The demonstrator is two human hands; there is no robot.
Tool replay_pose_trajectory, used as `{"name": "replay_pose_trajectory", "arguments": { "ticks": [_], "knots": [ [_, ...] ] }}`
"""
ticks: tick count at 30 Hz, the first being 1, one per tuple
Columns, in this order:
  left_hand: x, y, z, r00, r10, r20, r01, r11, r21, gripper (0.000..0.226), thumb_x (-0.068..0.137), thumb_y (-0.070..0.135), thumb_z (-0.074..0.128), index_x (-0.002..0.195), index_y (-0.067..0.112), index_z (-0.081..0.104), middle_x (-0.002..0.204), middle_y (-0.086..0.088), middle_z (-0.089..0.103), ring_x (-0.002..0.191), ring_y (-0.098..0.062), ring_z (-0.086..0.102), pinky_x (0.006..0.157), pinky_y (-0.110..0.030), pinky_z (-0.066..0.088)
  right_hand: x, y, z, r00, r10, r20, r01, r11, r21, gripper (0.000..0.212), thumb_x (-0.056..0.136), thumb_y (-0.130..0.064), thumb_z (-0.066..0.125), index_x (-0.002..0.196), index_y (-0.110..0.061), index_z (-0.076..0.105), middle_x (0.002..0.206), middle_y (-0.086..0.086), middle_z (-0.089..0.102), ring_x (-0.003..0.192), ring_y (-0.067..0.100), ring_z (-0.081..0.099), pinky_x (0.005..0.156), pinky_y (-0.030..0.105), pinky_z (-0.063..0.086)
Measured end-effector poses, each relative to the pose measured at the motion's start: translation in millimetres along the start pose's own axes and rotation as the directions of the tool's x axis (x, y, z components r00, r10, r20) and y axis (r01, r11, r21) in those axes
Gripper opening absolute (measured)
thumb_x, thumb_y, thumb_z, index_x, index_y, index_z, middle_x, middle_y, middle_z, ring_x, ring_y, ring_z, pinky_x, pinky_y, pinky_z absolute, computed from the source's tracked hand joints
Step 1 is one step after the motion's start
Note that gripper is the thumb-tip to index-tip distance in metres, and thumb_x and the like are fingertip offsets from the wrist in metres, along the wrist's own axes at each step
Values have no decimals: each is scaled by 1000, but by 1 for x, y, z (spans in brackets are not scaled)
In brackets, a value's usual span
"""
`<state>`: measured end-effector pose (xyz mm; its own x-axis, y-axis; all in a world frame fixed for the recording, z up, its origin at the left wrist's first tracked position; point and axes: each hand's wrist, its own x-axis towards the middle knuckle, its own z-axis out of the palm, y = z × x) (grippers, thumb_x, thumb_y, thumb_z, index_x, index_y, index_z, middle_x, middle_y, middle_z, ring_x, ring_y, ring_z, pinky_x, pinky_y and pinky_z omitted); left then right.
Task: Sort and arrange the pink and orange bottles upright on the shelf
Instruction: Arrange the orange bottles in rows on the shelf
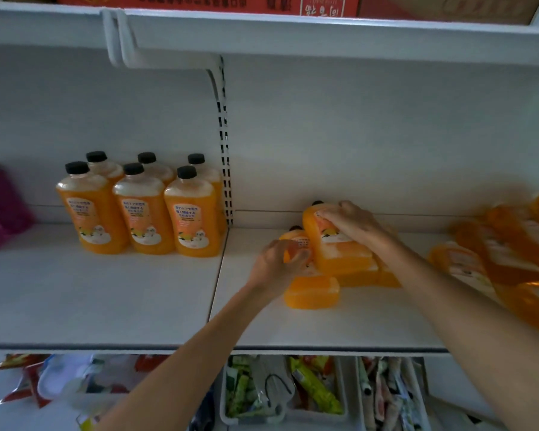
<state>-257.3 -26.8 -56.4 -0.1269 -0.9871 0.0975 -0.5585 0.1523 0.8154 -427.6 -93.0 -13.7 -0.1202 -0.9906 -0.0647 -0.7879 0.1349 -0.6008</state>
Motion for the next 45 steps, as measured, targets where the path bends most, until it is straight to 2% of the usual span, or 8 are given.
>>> {"name": "replay_pose_trajectory", "arguments": {
  "ticks": [4, 9, 12, 15, 21, 29, 38, 45],
  "knots": [
    [0, 5, 14, 998, -55, -19, 52, 992, -116, 54, 81, 55, 50, 122, 20, 57, 131, -2, 43, 122, -23, 38, 101, -43, 39, 1, 3, 5, 994, -99, -44, 100, 995, 12, 58, 87, -58, 49, 125, -15, 53, 119, 6, 58, 106, 26, 55, 76, 30, 40],
    [-3, 11, 21, 991, -136, 7, 134, 962, -236, 79, 71, 68, 55, 131, 18, 49, 133, 5, 35, 128, -21, 30, 103, -44, 40, -9, 0, 5, 966, -219, -141, 230, 971, 64, 43, 93, -49, 44, 117, -14, 53, 88, -6, 58, 73, 9, 55, 57, 22, 37],
    [-7, 19, 21, 990, -138, 37, 143, 955, -259, 67, 71, 69, 55, 122, 26, 55, 133, 0, 39, 126, -22, 34, 103, -45, 38, -19, -9, 3, 945, -282, -168, 310, 934, 177, 46, 96, -41, 46, 134, -15, 41, 106, -2, 51, 83, 9, 48, 58, 14, 33],
    [-13, 22, 20, 987, -160, 9, 144, 865, -480, 28, 75, 60, 60, 91, 37, 58, 103, 0, 64, 95, -19, 62, 86, -38, 52, -23, -21, 7, 961, -253, -113, 277, 886, 372, 57, 90, -42, 57, 137, -20, 34, 124, 1, 47, 99, 15, 52, 65, 19, 44],
    [-23, 6, 0, 991, -66, -114, -13, 812, -584, 19, 80, 31, 68, 99, 29, 62, 92, 3, 70, 84, -14, 67, 67, -25, 54, -34, -38, 14, 943, -327, -68, 305, 758, 577, 60, 84, -32, 68, 134, -23, 36, 118, -1, 51, 103, 18, 56, 70, 24, 53],
    [-36, -26, -41, 993, 48, -110, -103, 806, -583, 30, 81, 19, 68, 107, 31, 59, 98, 6, 70, 92, -11, 67, 77, -23, 55, -52, -68, 30, 885, -465, -14, 400, 747, 531, 75, 77, -18, 75, 137, -26, 31, 105, -19, 46, 93, 5, 53, 72, 24, 53],
    [-51, -70, -66, 997, 55, -62, -80, 840, -536, 53, 82, 10, 66, 132, 16, 47, 111, -4, 66, 101, -18, 64, 75, -24, 54, -77, -77, 74, 899, -426, -103, 427, 798, 425, 79, 76, -23, 77, 141, -28, 31, 133, -8, 41, 115, 9, 43, 85, 24, 48],
    [-49, -73, -73, 993, 121, -4, -110, 891, -440, 64, 74, 40, 69, 132, 22, 47, 116, 3, 65, 108, -13, 61, 91, -39, 51, -80, -71, 77, 901, -425, -87, 430, 850, 305, 98, 70, -22, 81, 146, -30, 19, 147, -1, 34, 125, 18, 43, 89, 26, 46]
  ]
}}
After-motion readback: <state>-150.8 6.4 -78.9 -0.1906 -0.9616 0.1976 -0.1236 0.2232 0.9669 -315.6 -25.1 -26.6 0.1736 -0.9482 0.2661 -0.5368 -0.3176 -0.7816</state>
